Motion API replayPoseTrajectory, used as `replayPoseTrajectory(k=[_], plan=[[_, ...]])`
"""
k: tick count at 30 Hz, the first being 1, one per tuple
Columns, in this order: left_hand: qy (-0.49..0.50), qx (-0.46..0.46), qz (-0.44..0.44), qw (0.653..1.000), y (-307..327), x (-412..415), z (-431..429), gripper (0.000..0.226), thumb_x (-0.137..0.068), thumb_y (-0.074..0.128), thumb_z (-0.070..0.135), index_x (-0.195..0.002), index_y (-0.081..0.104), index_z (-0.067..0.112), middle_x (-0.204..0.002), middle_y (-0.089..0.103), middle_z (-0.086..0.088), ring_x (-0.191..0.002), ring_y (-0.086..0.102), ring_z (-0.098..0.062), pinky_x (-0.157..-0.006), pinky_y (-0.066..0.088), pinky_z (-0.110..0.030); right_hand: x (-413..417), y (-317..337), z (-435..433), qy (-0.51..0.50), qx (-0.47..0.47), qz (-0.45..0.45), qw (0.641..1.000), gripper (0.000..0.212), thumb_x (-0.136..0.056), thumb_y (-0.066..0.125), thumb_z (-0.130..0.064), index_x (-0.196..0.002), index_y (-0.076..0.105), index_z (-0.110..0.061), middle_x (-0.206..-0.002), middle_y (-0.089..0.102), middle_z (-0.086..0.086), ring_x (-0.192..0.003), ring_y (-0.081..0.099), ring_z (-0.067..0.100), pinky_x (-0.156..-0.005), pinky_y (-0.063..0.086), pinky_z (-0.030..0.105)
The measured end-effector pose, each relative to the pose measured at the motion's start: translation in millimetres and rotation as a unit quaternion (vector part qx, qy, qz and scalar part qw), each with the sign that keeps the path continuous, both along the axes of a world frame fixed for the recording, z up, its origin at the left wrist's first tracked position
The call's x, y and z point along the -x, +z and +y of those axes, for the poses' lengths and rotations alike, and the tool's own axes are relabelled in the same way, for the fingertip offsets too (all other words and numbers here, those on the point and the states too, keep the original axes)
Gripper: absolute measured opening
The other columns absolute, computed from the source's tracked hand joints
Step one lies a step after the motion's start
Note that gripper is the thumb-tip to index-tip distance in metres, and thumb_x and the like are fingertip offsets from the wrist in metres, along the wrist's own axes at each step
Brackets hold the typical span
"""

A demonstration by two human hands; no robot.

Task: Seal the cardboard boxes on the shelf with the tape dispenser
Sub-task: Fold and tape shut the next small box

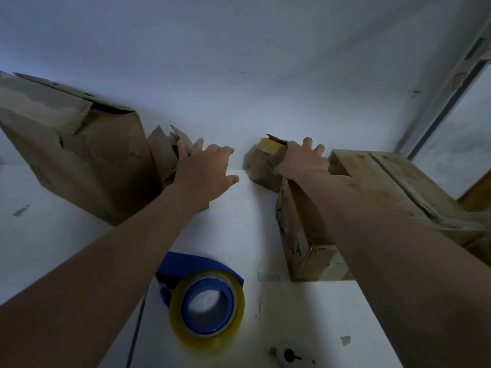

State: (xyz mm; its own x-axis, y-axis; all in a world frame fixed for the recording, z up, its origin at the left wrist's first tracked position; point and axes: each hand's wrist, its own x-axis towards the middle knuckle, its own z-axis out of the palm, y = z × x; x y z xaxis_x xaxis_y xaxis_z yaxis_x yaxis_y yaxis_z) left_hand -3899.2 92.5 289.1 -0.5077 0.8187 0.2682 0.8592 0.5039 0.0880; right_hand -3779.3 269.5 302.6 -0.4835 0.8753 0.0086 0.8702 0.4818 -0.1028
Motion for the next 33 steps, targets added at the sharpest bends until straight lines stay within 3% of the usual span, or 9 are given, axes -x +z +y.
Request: replayPoseTrajectory(k=[5,10,13,18,22,26,30,33], plan=[[0.006,-0.007,-0.017,1.000,-1.9,1.0,1.0,0.063,-0.093,0.055,0.059,-0.148,0.039,0.032,-0.154,0.044,0.001,-0.150,0.020,-0.032,-0.119,0.005,-0.063,7.8,-1.7,-0.6,-0.008,-0.035,0.028,0.999,0.043,-0.088,0.061,-0.016,-0.129,0.049,-0.018,-0.137,0.034,0.011,-0.126,0.036,0.041,-0.088,0.048,0.050],[0.007,-0.017,-0.025,1.000,0.5,0.9,-2.9,0.060,-0.094,0.054,0.058,-0.147,0.041,0.032,-0.152,0.046,0.002,-0.150,0.021,-0.030,-0.120,0.004,-0.062,4.3,-5.6,-0.3,0.038,-0.103,0.102,0.989,0.029,-0.094,0.059,-0.009,-0.121,0.057,-0.018,-0.126,0.045,0.009,-0.112,0.047,0.036,-0.070,0.041,0.042],[0.005,-0.030,-0.019,0.999,4.9,-0.4,-6.5,0.060,-0.094,0.055,0.057,-0.146,0.042,0.032,-0.151,0.047,0.003,-0.150,0.022,-0.029,-0.120,0.005,-0.061,0.6,-4.1,-3.0,0.049,-0.116,0.150,0.981,0.024,-0.096,0.057,-0.007,-0.115,0.067,-0.018,-0.126,0.049,0.006,-0.110,0.049,0.033,-0.072,0.045,0.041],[0.008,-0.070,-0.001,0.998,22.3,-2.0,-20.9,0.065,-0.092,0.058,0.057,-0.147,0.041,0.029,-0.148,0.050,0.001,-0.145,0.031,-0.031,-0.118,0.015,-0.062,-11.6,18.4,-24.5,0.087,-0.174,0.203,0.960,0.018,-0.096,0.061,-0.012,-0.107,0.071,-0.022,-0.152,0.040,0.002,-0.126,0.044,0.033,-0.083,0.053,0.048],[0.015,-0.096,0.010,0.995,47.0,-7.4,-46.3,0.074,-0.087,0.061,0.057,-0.150,0.036,0.026,-0.144,0.053,-0.004,-0.139,0.039,-0.033,-0.113,0.026,-0.062,-27.5,52.3,-54.2,0.128,-0.240,0.261,0.926,0.018,-0.091,0.065,-0.012,-0.096,0.076,-0.026,-0.150,0.044,0.003,-0.126,0.046,0.036,-0.082,0.053,0.047],[0.004,-0.131,-0.028,0.991,78.3,-20.4,-89.5,0.084,-0.083,0.068,0.058,-0.152,0.033,0.025,-0.144,0.052,-0.005,-0.137,0.041,-0.030,-0.113,0.029,-0.059,-49.5,81.4,-101.2,0.168,-0.241,0.319,0.901,0.016,-0.090,0.068,-0.014,-0.093,0.076,-0.028,-0.143,0.047,0.004,-0.123,0.046,0.033,-0.075,0.053,0.043],[-0.031,-0.153,-0.130,0.979,105.0,-42.7,-142.9,0.110,-0.068,0.081,0.062,-0.156,0.025,0.026,-0.152,0.044,-0.003,-0.138,0.041,-0.025,-0.108,0.039,-0.045,-67.9,93.5,-160.1,0.207,-0.230,0.359,0.880,0.005,-0.089,0.072,-0.022,-0.088,0.075,-0.026,-0.137,0.050,0.002,-0.119,0.049,0.030,-0.067,0.052,0.040],[-0.031,-0.167,-0.207,0.964,108.0,-52.6,-187.1,0.122,-0.061,0.087,0.059,-0.157,0.019,0.027,-0.155,0.038,-0.004,-0.139,0.040,-0.025,-0.105,0.038,-0.040,-75.7,92.3,-209.4,0.245,-0.216,0.362,0.873,0.004,-0.086,0.074,-0.026,-0.088,0.076,-0.028,-0.128,0.055,-0.002,-0.115,0.049,0.027,-0.070,0.051,0.040]])
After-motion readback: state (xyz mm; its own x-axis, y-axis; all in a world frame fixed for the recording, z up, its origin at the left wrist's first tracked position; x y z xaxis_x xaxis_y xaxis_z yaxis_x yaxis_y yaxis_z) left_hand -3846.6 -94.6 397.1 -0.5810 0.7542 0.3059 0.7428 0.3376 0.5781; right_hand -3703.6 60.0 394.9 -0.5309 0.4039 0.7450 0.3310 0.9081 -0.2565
